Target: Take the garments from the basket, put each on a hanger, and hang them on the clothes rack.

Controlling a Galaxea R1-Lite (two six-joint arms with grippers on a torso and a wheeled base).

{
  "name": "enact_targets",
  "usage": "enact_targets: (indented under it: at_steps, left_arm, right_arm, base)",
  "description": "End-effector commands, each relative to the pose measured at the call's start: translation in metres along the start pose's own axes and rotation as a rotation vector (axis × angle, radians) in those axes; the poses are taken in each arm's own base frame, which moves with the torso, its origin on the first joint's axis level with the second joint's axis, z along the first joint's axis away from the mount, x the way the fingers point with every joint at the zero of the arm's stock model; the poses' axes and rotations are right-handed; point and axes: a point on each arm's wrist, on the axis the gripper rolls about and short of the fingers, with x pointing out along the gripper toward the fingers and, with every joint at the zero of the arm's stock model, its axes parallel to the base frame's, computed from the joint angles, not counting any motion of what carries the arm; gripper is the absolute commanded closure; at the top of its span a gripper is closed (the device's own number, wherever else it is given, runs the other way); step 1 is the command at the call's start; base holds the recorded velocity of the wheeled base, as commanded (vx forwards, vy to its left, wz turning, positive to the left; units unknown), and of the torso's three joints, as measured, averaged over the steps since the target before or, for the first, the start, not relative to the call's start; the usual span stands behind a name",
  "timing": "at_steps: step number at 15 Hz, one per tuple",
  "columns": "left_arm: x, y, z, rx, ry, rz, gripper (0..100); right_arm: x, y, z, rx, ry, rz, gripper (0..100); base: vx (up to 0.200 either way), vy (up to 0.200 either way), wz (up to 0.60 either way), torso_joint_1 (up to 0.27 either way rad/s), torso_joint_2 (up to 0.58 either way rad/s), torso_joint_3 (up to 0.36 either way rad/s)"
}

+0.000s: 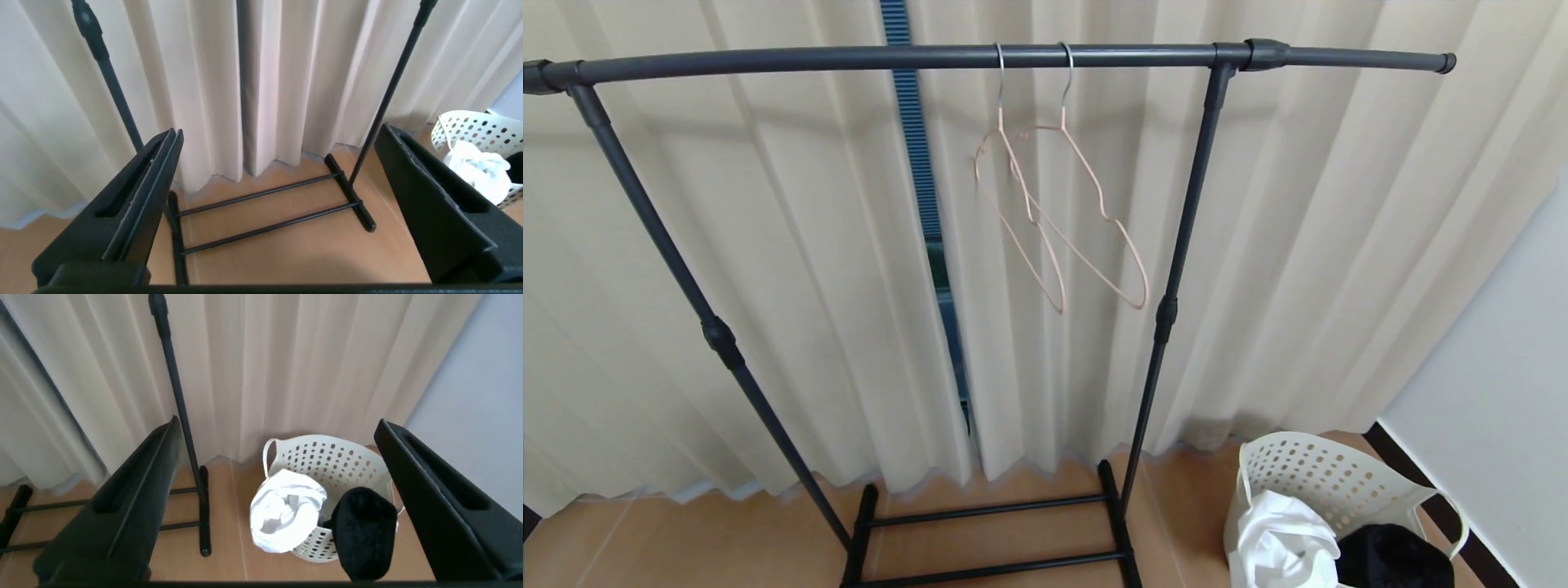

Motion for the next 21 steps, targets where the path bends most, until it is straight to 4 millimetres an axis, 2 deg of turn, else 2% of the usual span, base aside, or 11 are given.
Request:
enact_targets:
  at_steps: [1,15,21]
  left_arm:
    - [0.0001,0.0000,0.0000,0.000,0.001,0.000,0]
    - [0.0001,0.0000,0.0000,0.000,0.001,0.000,0]
    - [0.0001,0.0000,0.0000,0.000,0.001,0.000,0]
  right_arm:
    - [0.0001,0.0000,0.0001,0.000,0.001,-0.001,0]
    - [0.0001,0.0000,0.0001,0.000,0.001,0.001,0]
    - [0.0001,0.0000,0.0001,0.000,0.001,0.001,0]
  base:
    - [0.000,0.000,0.00,-0.198,0.53,0.334]
    - [0.000,0.000,0.00,-0.129,0.48,0.345]
    - [0.000,0.000,-0.10,-0.010,0.07,0.058]
